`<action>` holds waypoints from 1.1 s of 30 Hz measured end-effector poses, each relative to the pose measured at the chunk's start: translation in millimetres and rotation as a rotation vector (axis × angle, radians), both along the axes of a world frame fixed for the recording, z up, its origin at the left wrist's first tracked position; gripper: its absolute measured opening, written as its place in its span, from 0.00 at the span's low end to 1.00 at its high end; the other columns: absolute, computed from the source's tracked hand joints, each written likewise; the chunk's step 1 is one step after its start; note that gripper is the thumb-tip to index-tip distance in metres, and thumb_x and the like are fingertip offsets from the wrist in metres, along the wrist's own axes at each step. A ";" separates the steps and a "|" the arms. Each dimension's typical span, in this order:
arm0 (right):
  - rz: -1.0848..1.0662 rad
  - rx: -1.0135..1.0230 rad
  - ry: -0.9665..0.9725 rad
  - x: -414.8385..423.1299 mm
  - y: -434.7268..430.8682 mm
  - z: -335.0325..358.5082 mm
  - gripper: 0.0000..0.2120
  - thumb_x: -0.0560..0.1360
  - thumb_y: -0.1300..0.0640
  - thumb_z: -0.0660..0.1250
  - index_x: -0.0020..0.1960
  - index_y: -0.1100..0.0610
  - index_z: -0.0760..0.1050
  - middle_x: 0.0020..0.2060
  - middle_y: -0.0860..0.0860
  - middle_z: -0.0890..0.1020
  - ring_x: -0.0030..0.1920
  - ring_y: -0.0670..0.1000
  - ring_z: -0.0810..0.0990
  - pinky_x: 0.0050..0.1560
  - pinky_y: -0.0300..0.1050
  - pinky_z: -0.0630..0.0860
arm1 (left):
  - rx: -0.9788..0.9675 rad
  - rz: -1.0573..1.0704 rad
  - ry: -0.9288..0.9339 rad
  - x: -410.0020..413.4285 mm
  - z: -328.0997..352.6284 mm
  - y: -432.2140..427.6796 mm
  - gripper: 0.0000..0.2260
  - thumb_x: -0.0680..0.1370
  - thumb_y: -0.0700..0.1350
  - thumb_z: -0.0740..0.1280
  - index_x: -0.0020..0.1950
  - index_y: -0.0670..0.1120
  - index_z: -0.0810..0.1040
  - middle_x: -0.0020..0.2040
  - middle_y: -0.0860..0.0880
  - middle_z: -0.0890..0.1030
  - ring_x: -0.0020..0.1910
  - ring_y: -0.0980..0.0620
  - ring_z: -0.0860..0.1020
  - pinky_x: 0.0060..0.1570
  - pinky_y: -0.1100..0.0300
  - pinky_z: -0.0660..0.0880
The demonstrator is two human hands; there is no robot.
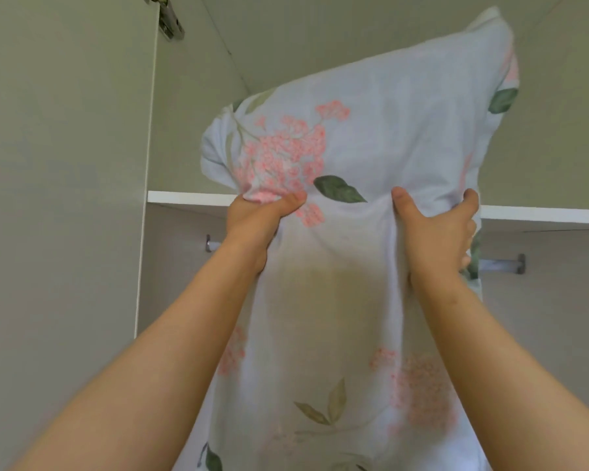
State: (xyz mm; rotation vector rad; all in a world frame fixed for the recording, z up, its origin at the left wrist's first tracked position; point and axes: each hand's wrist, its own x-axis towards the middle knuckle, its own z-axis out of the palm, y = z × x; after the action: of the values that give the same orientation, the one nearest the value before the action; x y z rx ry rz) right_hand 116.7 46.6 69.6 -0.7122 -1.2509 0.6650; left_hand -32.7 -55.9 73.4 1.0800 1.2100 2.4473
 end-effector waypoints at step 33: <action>0.530 -0.484 -0.302 50.3 -5.9 -302.7 0.26 0.71 0.47 0.70 0.65 0.52 0.69 0.59 0.52 0.78 0.58 0.56 0.76 0.62 0.57 0.73 | -0.495 0.007 -0.340 40.9 -301.4 -50.0 0.16 0.70 0.43 0.72 0.56 0.47 0.77 0.49 0.47 0.84 0.43 0.51 0.84 0.39 0.57 0.81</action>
State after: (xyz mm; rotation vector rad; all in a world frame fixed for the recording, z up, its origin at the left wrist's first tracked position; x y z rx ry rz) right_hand 167.0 40.7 -233.0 -0.9054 -1.5969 1.3653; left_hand 8.2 -105.9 -227.9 0.5005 1.5713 2.0489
